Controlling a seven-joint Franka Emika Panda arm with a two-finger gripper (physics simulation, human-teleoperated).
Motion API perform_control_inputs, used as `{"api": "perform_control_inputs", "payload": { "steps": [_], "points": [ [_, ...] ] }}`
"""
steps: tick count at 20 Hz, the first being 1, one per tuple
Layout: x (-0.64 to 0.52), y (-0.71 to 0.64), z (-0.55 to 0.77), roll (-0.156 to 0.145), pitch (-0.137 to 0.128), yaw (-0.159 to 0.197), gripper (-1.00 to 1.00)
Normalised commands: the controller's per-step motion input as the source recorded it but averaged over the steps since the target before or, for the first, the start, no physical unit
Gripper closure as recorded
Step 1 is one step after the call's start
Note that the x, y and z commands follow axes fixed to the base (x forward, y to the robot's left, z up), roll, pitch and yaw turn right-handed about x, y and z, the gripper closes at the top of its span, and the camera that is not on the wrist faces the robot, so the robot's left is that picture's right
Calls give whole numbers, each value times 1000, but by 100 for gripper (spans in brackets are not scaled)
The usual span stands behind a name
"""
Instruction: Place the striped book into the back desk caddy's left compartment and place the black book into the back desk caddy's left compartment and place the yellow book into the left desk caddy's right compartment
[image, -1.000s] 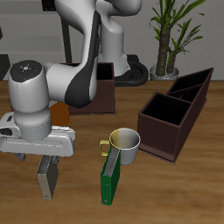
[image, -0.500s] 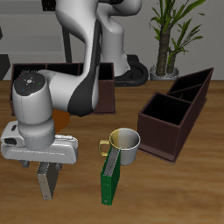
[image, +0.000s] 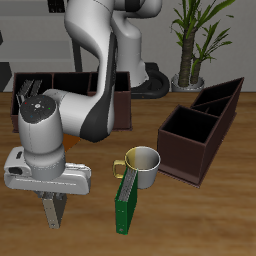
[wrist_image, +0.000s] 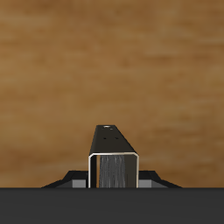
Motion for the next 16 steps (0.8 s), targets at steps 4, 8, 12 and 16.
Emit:
{"api": "perform_control_inputs", "payload": {
  "steps": [4,8,12,16],
  "points": [
    [-89,46,203,-49,-13,-39,100],
    [-382,52,611,-40,38,-15,100],
    [-524,-29,738,-48,-17,41,100],
    [-679,42,912,-107,-43,7,100]
  ]
}}
